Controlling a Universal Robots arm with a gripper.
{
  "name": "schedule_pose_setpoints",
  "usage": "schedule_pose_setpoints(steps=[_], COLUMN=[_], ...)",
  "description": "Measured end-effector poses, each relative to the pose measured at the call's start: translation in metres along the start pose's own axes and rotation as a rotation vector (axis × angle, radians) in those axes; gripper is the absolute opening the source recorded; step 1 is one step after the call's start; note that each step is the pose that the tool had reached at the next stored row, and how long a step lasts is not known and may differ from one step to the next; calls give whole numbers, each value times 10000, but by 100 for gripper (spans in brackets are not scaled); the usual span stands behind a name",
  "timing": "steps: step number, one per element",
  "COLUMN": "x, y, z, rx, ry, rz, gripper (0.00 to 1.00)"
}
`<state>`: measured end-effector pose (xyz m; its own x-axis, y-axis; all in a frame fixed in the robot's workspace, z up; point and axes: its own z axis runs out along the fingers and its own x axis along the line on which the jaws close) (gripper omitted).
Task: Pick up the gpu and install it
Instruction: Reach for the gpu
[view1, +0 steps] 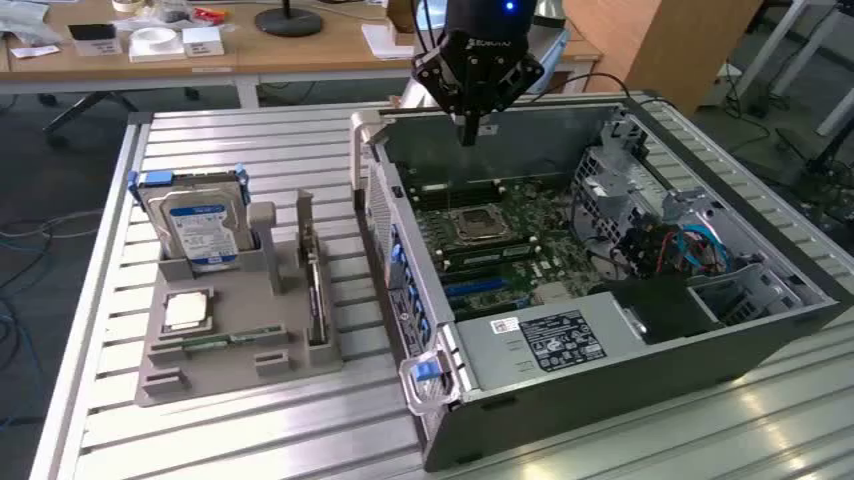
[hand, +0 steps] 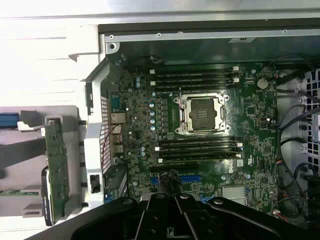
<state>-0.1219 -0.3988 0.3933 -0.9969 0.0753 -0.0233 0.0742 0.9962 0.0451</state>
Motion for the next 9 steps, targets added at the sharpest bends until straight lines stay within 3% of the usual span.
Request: schedule_pose_setpoints(steps=[9], x=[17], y=[-1], z=[0], rx=[0], ry=[-1], rz=[0], gripper=[11])
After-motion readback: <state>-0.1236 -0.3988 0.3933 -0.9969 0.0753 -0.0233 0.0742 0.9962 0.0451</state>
